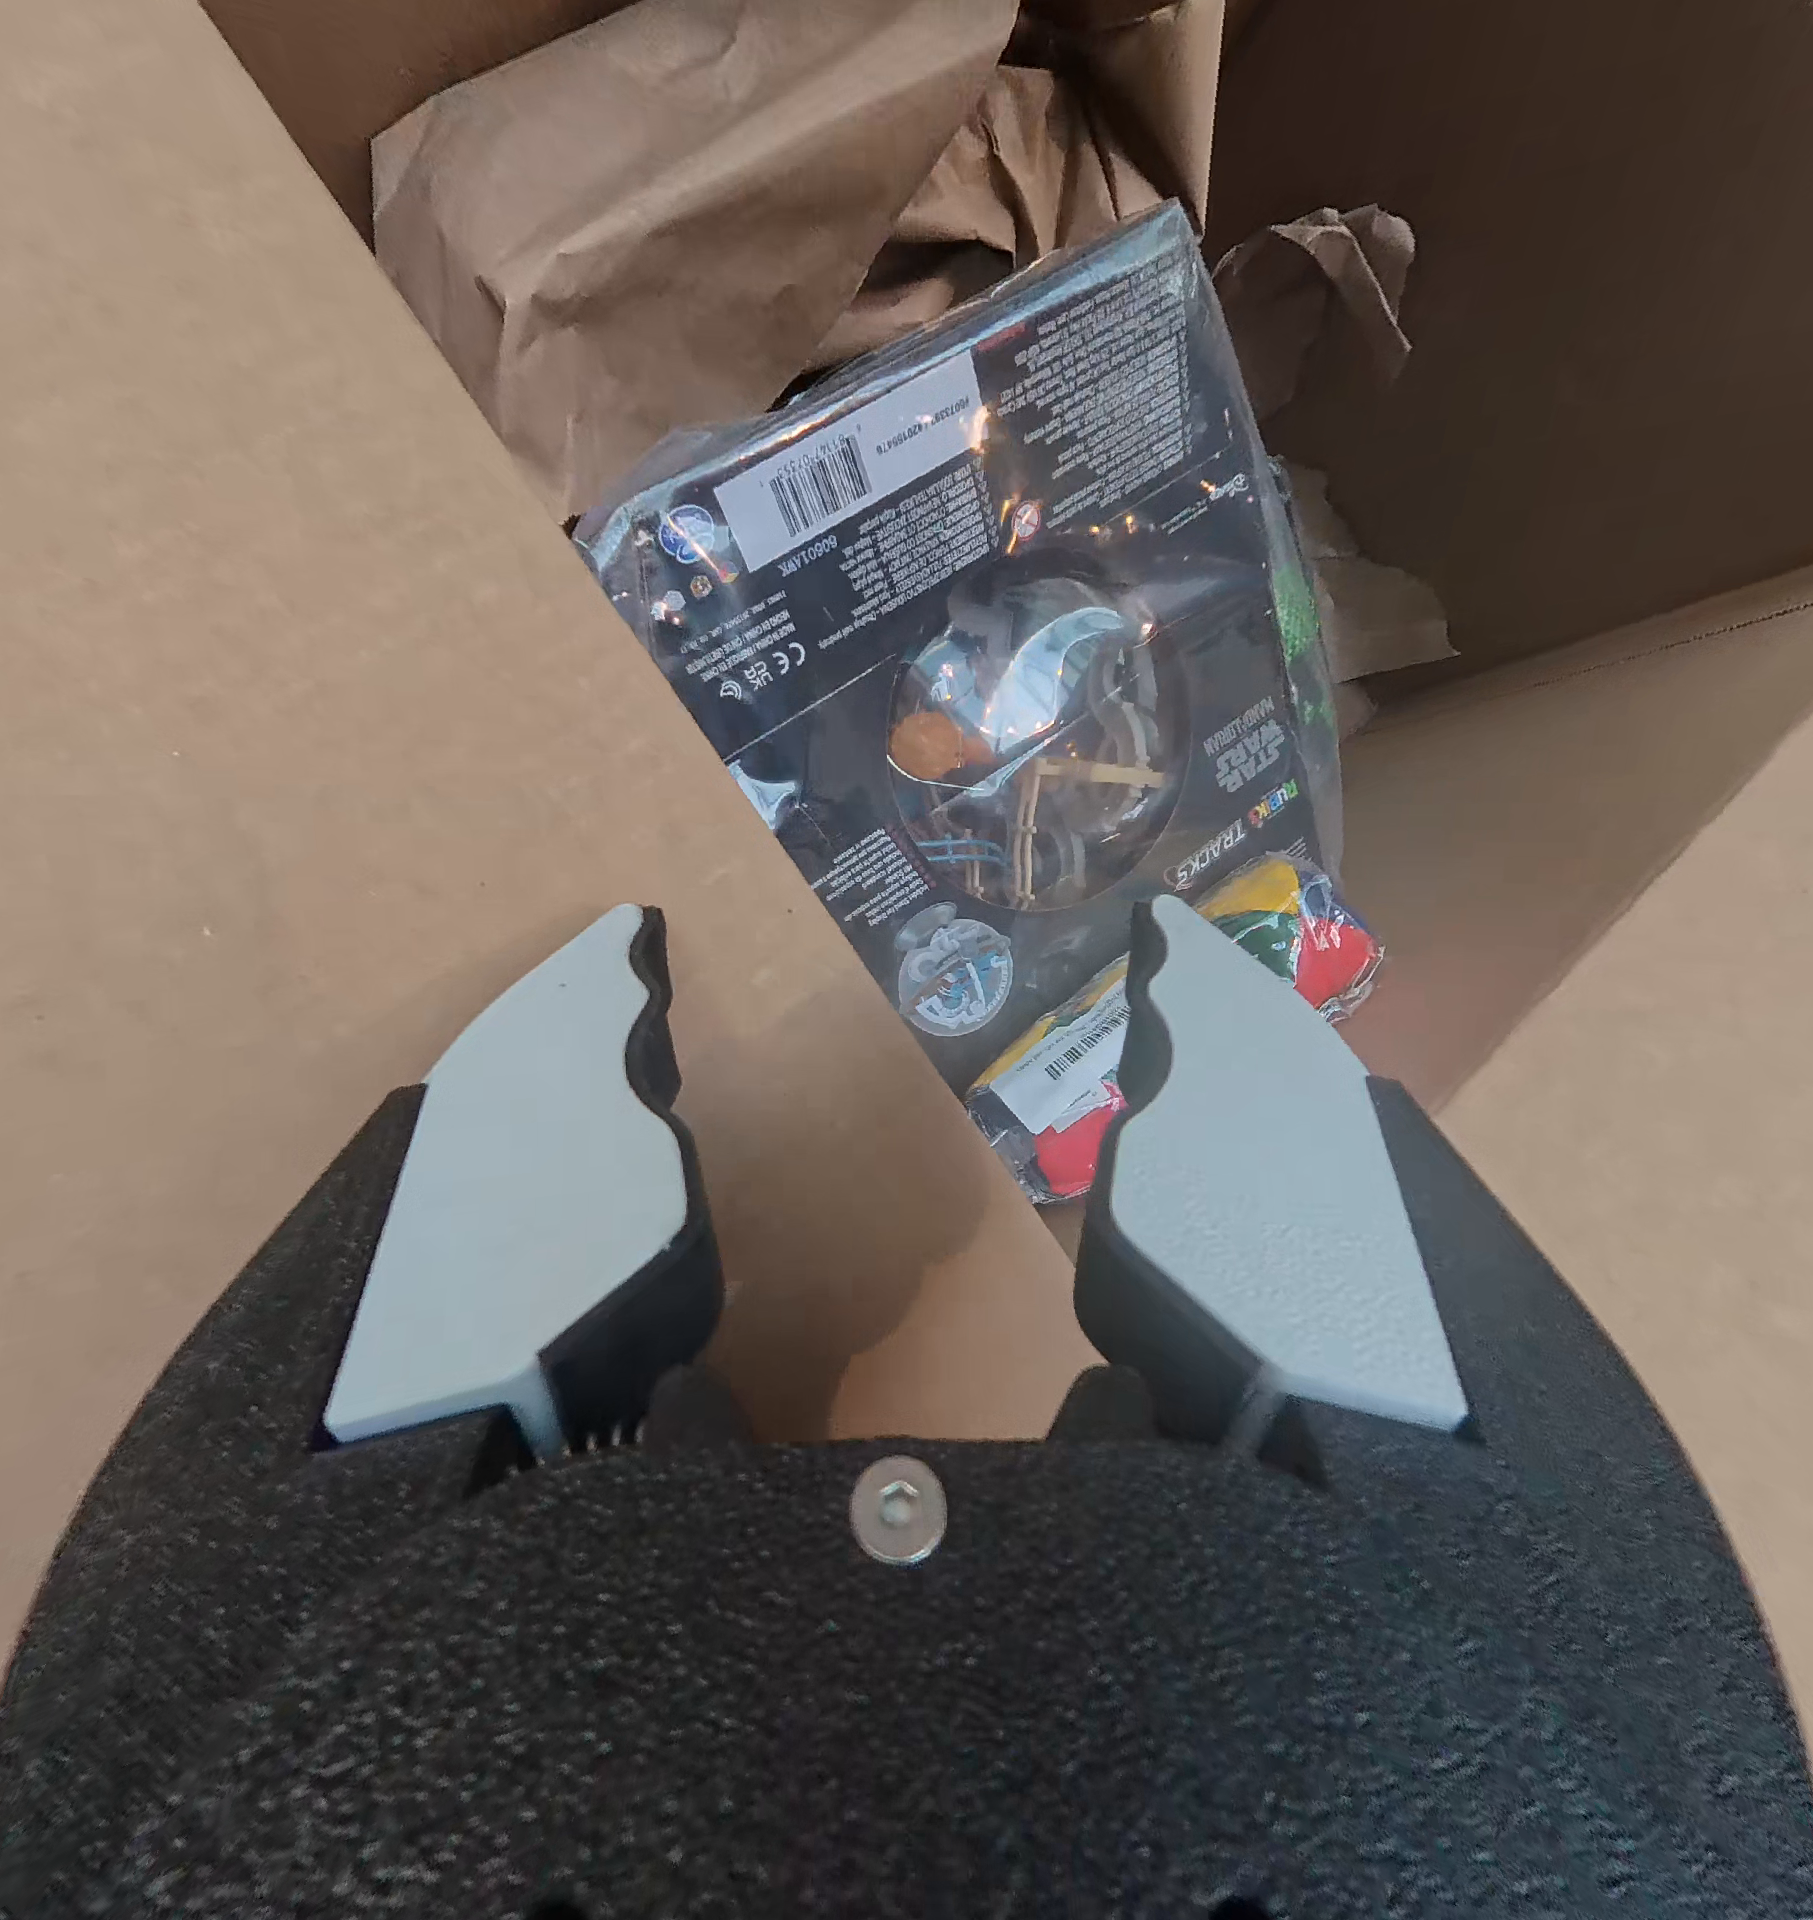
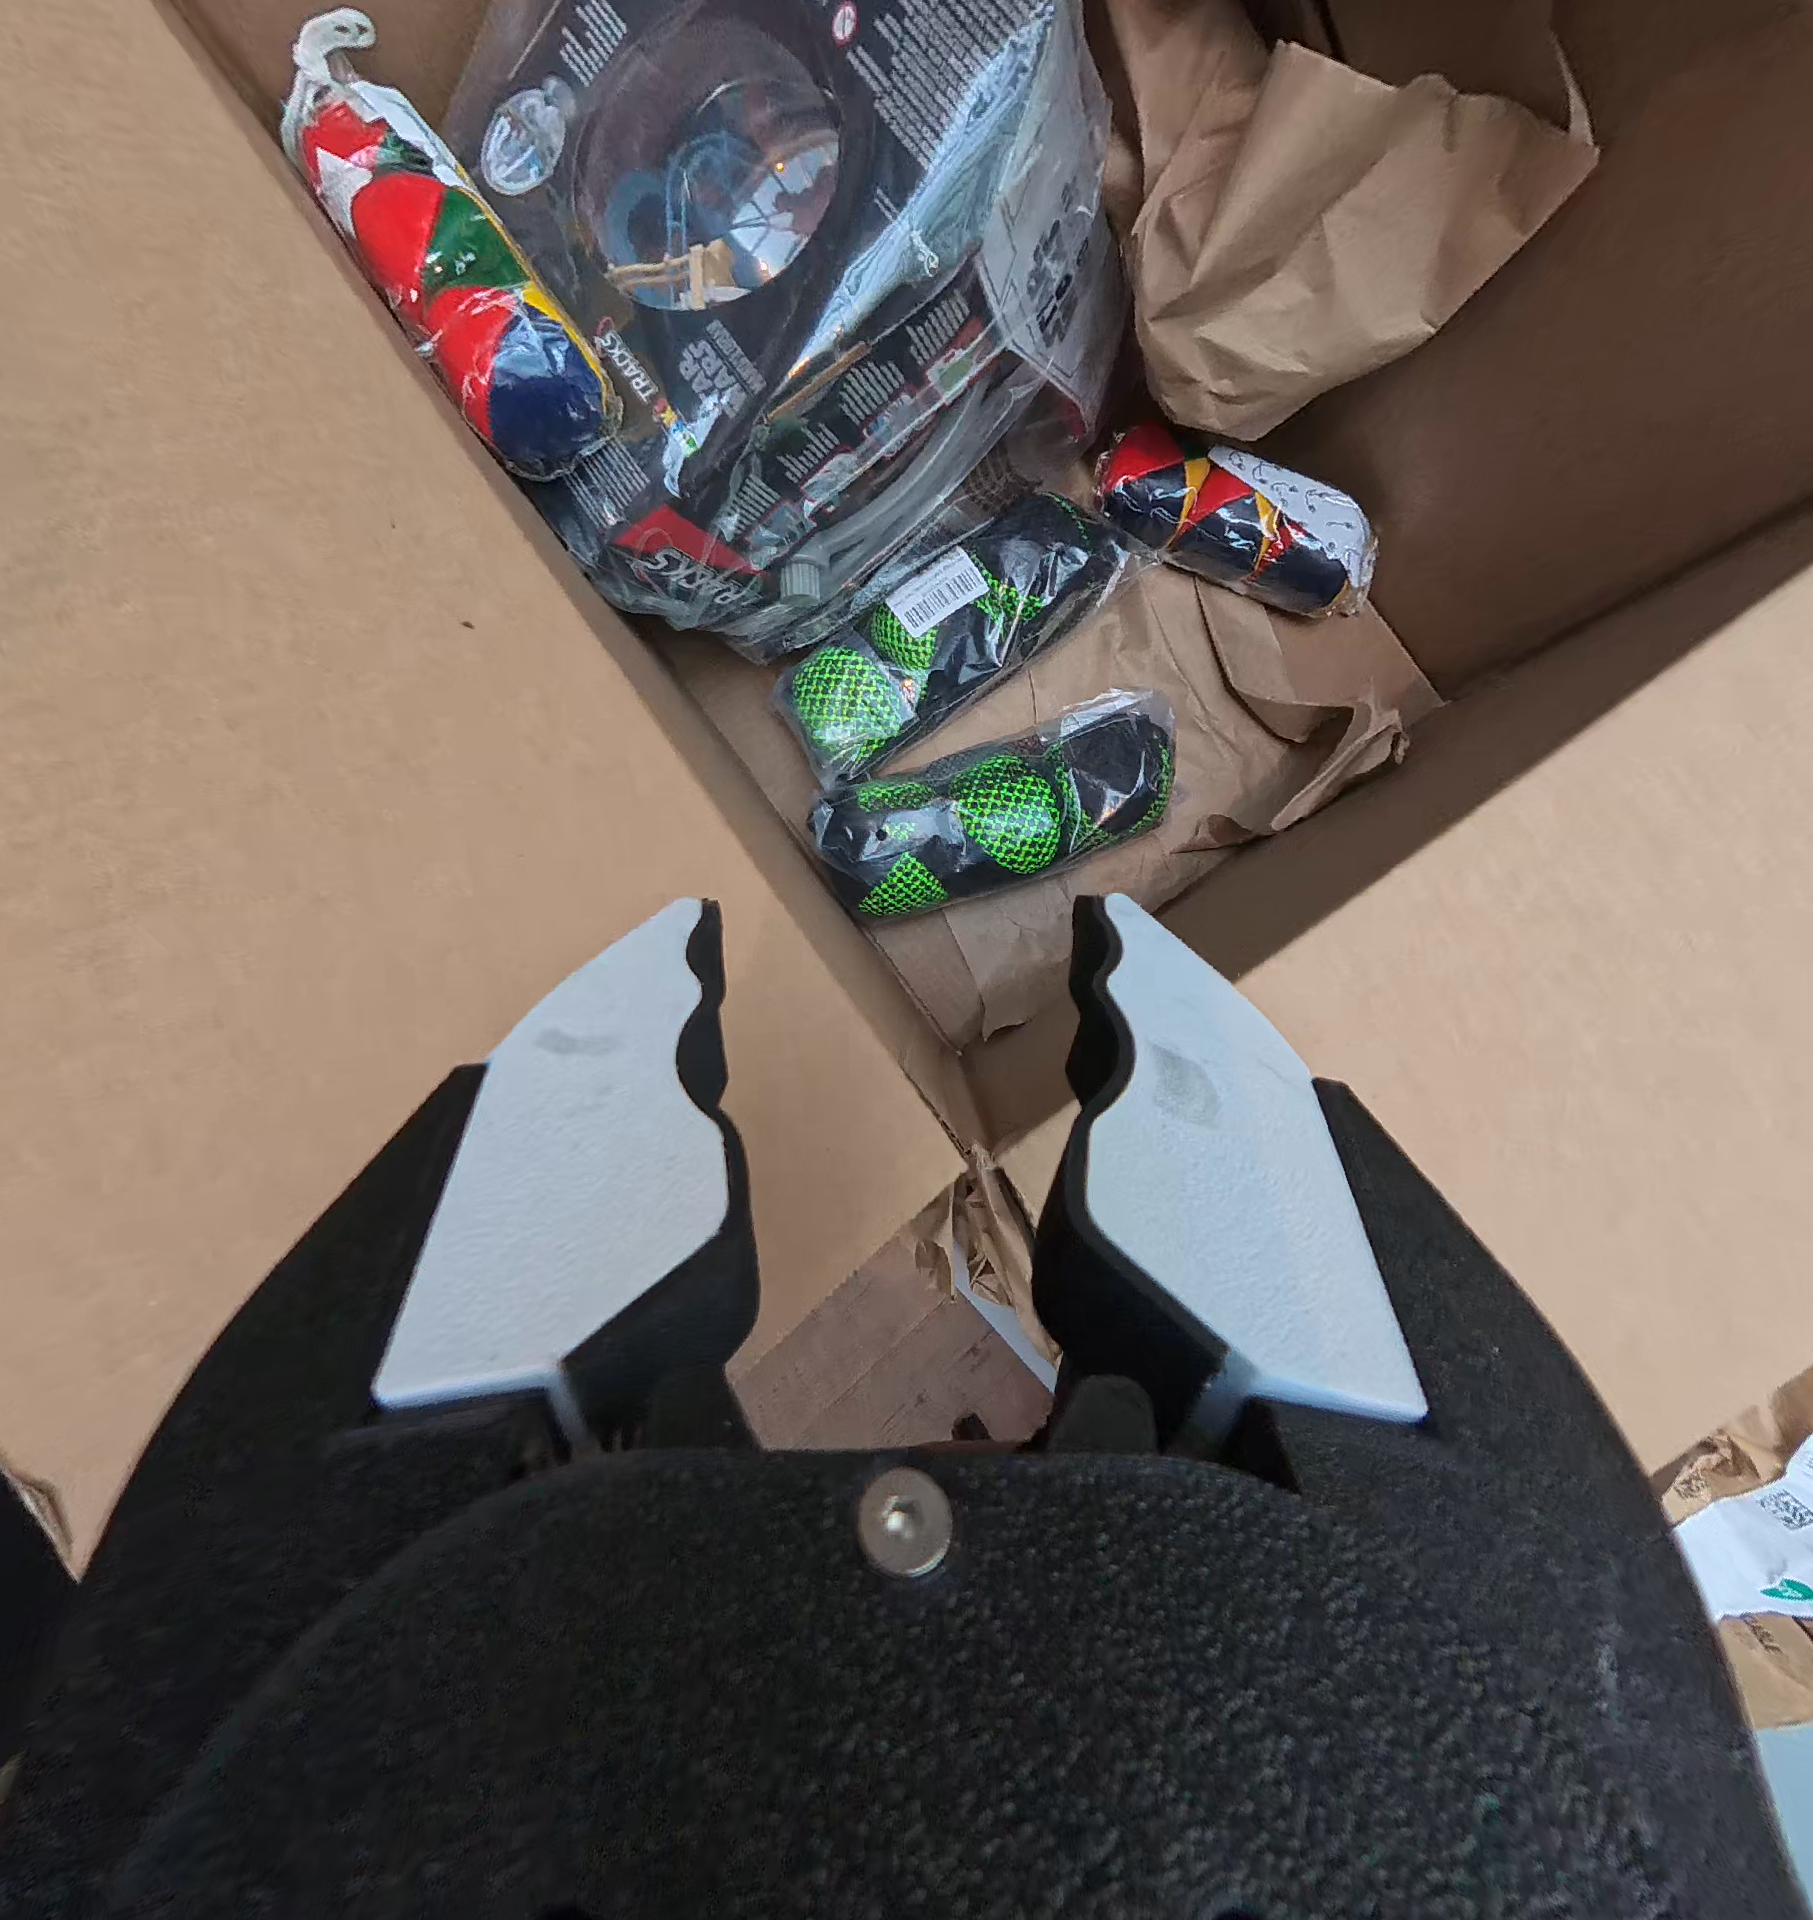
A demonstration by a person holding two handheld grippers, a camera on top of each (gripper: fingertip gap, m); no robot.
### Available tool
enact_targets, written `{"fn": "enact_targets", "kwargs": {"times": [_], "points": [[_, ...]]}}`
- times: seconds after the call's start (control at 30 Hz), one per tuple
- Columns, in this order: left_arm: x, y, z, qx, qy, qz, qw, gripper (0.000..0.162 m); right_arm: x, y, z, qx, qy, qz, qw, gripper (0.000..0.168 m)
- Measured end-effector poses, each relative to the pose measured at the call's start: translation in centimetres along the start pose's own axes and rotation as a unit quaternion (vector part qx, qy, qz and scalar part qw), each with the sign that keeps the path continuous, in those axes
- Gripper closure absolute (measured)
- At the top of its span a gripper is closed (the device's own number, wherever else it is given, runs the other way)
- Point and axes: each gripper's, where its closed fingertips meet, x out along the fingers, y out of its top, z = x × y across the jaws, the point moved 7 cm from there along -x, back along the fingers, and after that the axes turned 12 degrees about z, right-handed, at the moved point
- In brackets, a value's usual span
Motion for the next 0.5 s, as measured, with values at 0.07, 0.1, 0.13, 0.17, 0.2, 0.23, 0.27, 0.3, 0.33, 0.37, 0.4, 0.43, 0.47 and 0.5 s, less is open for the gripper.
{"fn": "enact_targets", "kwargs": {"times": [0.07,0.1,0.13,0.17,0.2,0.23,0.27,0.3,0.33,0.37,0.4,0.43,0.47,0.5], "points": [[-0.1,-0.2,0.1,-0.002,-0.005,0.009,1.0,0.077,0.9,0.5,-0.2,-0.007,0.011,-0.006,1.0,0.103],[-0.2,-0.3,0.2,-0.003,-0.006,0.013,1.0,0.077,1.4,0.8,-0.4,-0.011,0.016,-0.01,1.0,0.103],[-0.2,-0.3,0.2,-0.003,-0.007,0.017,1.0,0.077,1.9,1.0,-0.5,-0.017,0.021,-0.016,1.0,0.103],[-0.3,-0.4,0.3,-0.001,-0.008,0.022,1.0,0.077,2.6,1.3,-0.6,-0.023,0.026,-0.021,0.999,0.102],[-0.3,-0.4,0.4,0.0,-0.009,0.027,1.0,0.077,3.3,1.6,-0.8,-0.029,0.032,-0.027,0.999,0.102],[-0.3,-0.4,0.6,0.002,-0.012,0.03,0.999,0.077,4.0,1.9,-0.9,-0.034,0.036,-0.03,0.998,0.102],[-0.3,-0.4,0.7,0.004,-0.014,0.033,0.999,0.077,4.9,2.3,-0.9,-0.036,0.04,-0.032,0.998,0.102],[-0.3,-0.5,0.8,0.006,-0.017,0.036,0.999,0.078,5.8,2.7,-0.8,-0.035,0.043,-0.033,0.998,0.101],[-0.3,-0.4,0.9,0.008,-0.018,0.039,0.999,0.078,6.9,3.2,-0.7,-0.032,0.046,-0.033,0.998,0.1],[-0.3,-0.4,1.0,0.011,-0.018,0.041,0.999,0.078,8.0,3.6,-0.6,-0.028,0.05,-0.031,0.998,0.1],[-0.2,-0.4,1.0,0.013,-0.019,0.043,0.999,0.078,9.2,4.1,-0.5,-0.024,0.052,-0.03,0.998,0.098],[-0.2,-0.4,1.1,0.015,-0.019,0.046,0.999,0.078,10.4,4.5,-0.4,-0.023,0.052,-0.031,0.998,0.098],[-0.2,-0.5,1.1,0.017,-0.02,0.048,0.998,0.078,11.7,4.9,-0.3,-0.027,0.05,-0.033,0.998,0.097],[-0.2,-0.5,1.2,0.018,-0.022,0.052,0.998,0.078,12.9,5.4,-0.2,-0.036,0.044,-0.032,0.998,0.096]]}}
